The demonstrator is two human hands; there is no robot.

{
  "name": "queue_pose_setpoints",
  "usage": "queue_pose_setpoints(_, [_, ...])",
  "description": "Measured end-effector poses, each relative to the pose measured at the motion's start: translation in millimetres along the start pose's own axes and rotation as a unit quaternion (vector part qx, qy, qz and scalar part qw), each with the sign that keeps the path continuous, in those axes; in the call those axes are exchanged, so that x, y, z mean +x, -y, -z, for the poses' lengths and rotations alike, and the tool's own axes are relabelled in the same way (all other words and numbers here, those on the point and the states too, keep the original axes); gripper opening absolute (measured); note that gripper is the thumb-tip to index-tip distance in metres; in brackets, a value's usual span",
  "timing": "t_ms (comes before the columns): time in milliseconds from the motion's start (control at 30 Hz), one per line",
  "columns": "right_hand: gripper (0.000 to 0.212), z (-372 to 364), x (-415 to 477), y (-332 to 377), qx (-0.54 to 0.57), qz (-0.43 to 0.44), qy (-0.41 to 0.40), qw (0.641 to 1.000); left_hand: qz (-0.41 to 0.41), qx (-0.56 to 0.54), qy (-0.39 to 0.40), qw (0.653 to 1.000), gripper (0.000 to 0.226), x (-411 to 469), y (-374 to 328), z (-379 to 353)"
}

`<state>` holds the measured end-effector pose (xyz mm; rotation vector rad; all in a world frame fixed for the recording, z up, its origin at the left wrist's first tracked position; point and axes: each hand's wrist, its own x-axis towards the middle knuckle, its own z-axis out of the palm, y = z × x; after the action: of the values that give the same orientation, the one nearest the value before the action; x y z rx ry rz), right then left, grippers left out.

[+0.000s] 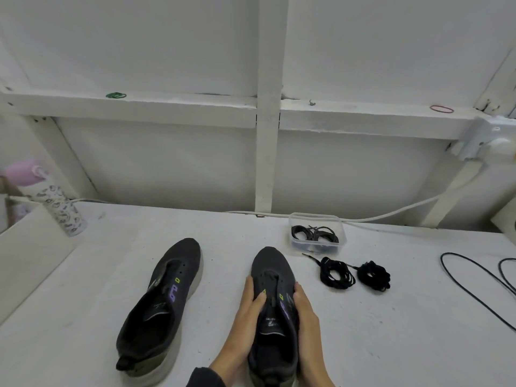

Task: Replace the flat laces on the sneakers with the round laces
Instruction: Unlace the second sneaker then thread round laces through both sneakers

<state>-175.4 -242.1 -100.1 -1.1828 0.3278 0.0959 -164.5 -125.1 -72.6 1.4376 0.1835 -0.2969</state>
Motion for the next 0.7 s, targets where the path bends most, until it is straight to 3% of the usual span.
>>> queue_pose_setpoints(100, [0.056,-5.4,-10.9,3.1,0.015,-0.005,-0.024,1.0,0.007,0.001,0.005,1.0,0.061,-3.1,2.6,3.2])
queue_pose_setpoints(200, [0.028,0.1,-6.1,25.4,-0.069,0.047,-0.067,0.994,-0.017,0.02,-0.033,0.999,0.05,-1.3,-11.8,5.0])
queue_pose_setpoints(300, [0.036,13.3,22.6,69.3,-0.176,0.157,-0.107,0.966,-0.099,0.103,-0.102,0.984,0.042,15.9,-47.9,5.9])
queue_pose_setpoints(400, [0.034,26.8,72.6,125.8,-0.27,0.232,-0.124,0.927,-0.184,0.203,-0.059,0.96,0.034,57.4,-91.4,-2.2])
queue_pose_setpoints(467, [0.032,32.0,115.0,154.9,-0.387,0.223,-0.113,0.887,-0.203,0.295,-0.007,0.934,0.029,93.0,-109.9,-14.1])
queue_pose_setpoints(533, [0.034,31.9,153.2,168.7,-0.556,0.181,-0.085,0.807,-0.211,0.43,0.038,0.877,0.029,129.8,-120.4,-32.6])
queue_pose_setpoints(633, [0.032,21.5,180.4,171.0,-0.733,0.12,-0.026,0.669,-0.232,0.661,0.067,0.71,0.032,169.2,-121.8,-62.5])
queue_pose_setpoints(700, [0.016,14.4,182.9,170.8,-0.801,0.097,0.008,0.591,-0.233,0.754,0.07,0.61,0.021,183.1,-115.4,-77.0])
